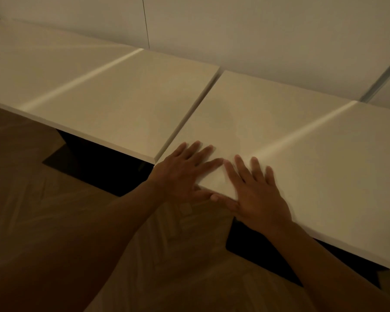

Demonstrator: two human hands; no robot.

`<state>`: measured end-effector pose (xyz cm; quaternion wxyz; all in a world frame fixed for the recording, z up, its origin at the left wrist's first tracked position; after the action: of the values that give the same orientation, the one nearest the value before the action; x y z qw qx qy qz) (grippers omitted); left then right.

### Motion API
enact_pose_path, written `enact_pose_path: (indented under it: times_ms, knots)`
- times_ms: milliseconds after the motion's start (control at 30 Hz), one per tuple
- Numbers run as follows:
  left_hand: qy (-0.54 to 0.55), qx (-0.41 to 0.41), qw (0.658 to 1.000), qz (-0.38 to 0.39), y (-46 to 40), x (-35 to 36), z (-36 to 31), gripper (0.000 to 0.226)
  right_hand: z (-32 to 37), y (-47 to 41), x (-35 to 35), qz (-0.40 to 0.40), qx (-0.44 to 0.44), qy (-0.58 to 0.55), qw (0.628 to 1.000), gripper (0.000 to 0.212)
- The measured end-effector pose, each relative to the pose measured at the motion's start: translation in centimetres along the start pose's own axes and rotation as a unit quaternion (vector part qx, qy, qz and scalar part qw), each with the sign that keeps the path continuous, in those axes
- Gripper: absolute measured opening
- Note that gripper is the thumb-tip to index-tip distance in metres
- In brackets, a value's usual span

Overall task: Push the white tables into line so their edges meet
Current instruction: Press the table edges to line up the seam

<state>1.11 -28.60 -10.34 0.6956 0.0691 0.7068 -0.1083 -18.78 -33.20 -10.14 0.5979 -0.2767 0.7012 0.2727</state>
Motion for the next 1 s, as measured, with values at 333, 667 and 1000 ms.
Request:
enact_pose_path:
  times_ms: [333,667,1000]
  knots:
    - [-0.003,0.004,1.0,-0.014,-0.8,0.6,1.1,0.092,0.2,-0.9,0.0,-0.008,0.008,-0.004,1.0,0.079]
    - [-0.007,0.008,1.0,-0.007,-2.0,0.4,2.3,0.099,0.1,-2.3,-0.3,0.0,0.019,-0.007,1.0,0.078]
    - [0.027,0.003,1.0,-0.003,-2.0,0.3,2.3,0.102,-0.1,-2.1,-0.4,-0.001,0.017,-0.033,0.999,0.078]
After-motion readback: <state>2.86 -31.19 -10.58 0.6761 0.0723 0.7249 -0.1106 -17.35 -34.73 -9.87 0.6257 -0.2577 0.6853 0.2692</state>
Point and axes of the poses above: each hand's wrist, its own y-axis away from the middle knuckle, its own x-axis out of the palm, z = x × y, the point moved 3 cm from there along -y, towards the middle knuckle, and after that the axes turned 6 degrees about y, right-handed, at the moved point
